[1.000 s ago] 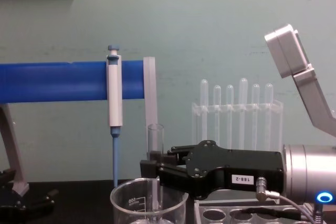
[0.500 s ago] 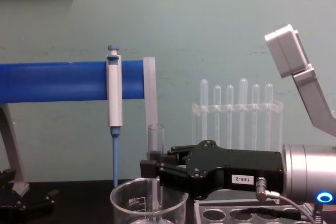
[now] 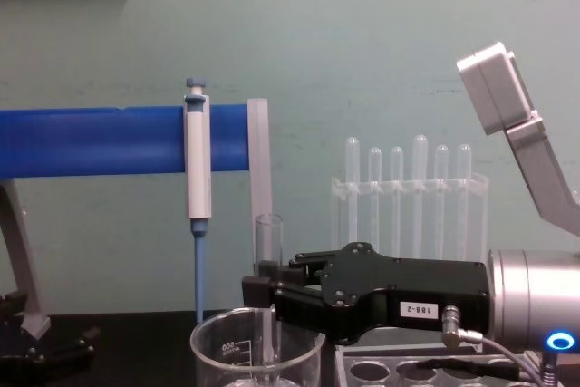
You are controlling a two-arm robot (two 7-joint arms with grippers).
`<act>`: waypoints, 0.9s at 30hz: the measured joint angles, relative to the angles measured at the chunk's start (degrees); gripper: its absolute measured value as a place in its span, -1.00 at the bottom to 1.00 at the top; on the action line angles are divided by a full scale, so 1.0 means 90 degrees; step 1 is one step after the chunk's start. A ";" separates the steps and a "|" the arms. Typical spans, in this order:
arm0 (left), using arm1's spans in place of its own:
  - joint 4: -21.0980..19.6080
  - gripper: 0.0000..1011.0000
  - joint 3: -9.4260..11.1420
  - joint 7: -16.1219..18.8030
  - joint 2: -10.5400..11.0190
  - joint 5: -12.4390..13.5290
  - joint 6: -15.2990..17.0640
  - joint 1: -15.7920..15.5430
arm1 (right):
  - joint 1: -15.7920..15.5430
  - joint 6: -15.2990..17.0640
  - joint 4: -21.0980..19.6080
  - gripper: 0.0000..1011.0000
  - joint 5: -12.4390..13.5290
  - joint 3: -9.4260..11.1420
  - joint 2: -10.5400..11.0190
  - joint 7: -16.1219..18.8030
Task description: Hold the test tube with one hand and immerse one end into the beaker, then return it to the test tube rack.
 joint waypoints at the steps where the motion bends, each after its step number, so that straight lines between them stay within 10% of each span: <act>1: 0.0000 0.98 0.0000 0.0000 0.0000 0.0000 0.0000 0.0000 | 0.0000 0.0000 0.0000 -0.56 0.0000 0.0000 0.0000 0.0000; 27: 0.0000 0.98 0.0000 0.0000 0.0000 0.0000 0.0000 -0.0001 | 0.0000 0.0000 -0.0001 -0.56 0.0000 0.0000 0.0000 0.0000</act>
